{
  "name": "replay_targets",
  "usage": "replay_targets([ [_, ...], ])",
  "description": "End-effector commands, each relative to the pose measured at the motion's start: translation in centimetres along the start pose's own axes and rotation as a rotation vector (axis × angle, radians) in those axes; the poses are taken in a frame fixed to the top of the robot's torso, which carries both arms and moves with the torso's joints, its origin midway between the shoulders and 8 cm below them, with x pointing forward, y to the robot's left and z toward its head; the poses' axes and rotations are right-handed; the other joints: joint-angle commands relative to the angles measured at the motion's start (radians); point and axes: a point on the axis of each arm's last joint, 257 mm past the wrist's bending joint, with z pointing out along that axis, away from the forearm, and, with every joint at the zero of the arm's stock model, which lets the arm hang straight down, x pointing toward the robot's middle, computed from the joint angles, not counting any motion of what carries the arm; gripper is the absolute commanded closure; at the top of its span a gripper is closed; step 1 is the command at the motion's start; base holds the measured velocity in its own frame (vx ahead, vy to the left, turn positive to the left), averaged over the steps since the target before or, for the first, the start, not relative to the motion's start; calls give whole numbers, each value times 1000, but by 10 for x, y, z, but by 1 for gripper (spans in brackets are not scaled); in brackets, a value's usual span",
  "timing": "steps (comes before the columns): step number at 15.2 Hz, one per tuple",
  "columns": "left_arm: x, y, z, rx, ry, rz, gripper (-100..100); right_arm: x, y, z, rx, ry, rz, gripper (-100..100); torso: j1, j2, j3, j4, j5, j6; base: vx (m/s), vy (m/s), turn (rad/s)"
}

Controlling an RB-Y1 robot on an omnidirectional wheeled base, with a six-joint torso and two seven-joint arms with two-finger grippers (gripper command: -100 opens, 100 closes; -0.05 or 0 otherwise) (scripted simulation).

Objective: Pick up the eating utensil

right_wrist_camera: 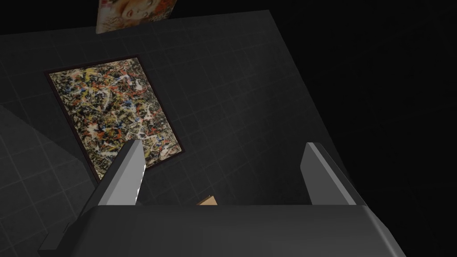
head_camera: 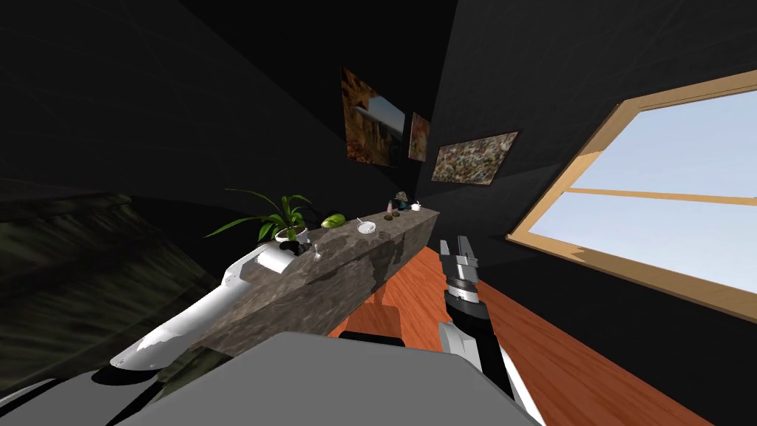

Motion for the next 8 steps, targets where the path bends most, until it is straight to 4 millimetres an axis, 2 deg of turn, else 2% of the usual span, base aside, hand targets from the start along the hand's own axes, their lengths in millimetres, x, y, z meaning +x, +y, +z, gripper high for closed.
replay_targets([
  [1,-4,-10,-9,15,0,20,-100,0,0,0,0,0,0,0,0,0,0,0,0,0,3,100,-118],
  [4,-2,-17,-17,24,13,44,-100,0,0,0,0,0,0,0,0,1,1,0,0,0,-13,96,-120],
  [8,22,-12,-24,9,74,106,-100,0,0,0,0,0,0,0,3,1,0,0,1,0,-6,121,-165],
])
